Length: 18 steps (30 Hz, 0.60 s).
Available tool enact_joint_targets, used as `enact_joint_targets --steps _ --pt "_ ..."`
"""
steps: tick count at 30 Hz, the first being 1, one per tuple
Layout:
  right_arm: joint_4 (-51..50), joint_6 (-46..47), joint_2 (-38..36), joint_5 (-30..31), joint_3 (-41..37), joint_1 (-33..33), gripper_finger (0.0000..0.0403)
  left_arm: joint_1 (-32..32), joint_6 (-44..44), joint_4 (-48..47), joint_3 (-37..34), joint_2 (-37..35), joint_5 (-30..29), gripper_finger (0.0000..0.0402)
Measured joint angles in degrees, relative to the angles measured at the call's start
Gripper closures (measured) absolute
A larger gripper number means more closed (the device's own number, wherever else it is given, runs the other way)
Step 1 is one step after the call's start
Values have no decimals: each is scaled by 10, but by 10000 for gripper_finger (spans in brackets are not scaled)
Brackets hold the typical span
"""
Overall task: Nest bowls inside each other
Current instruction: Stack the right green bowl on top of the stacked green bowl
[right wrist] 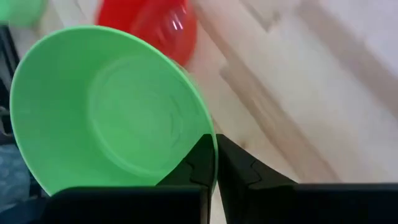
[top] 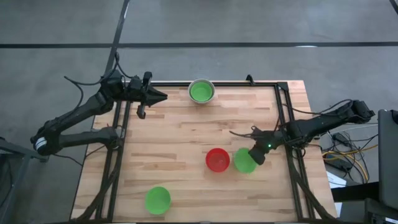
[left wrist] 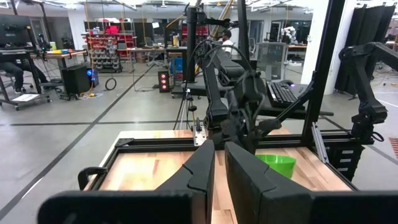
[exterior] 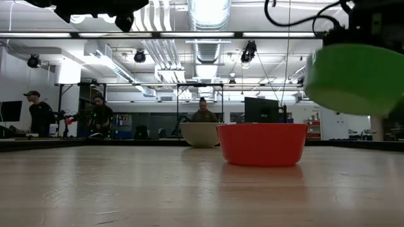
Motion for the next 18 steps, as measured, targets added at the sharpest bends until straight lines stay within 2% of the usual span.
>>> enact_joint_targets --steps 8,18 --pt "-15 -51 -34 19 23 -46 394 0 0 0 0 0 0 358" --pt "-18 -132 -24 18 72 -114 394 0 0 0 0 0 0 358"
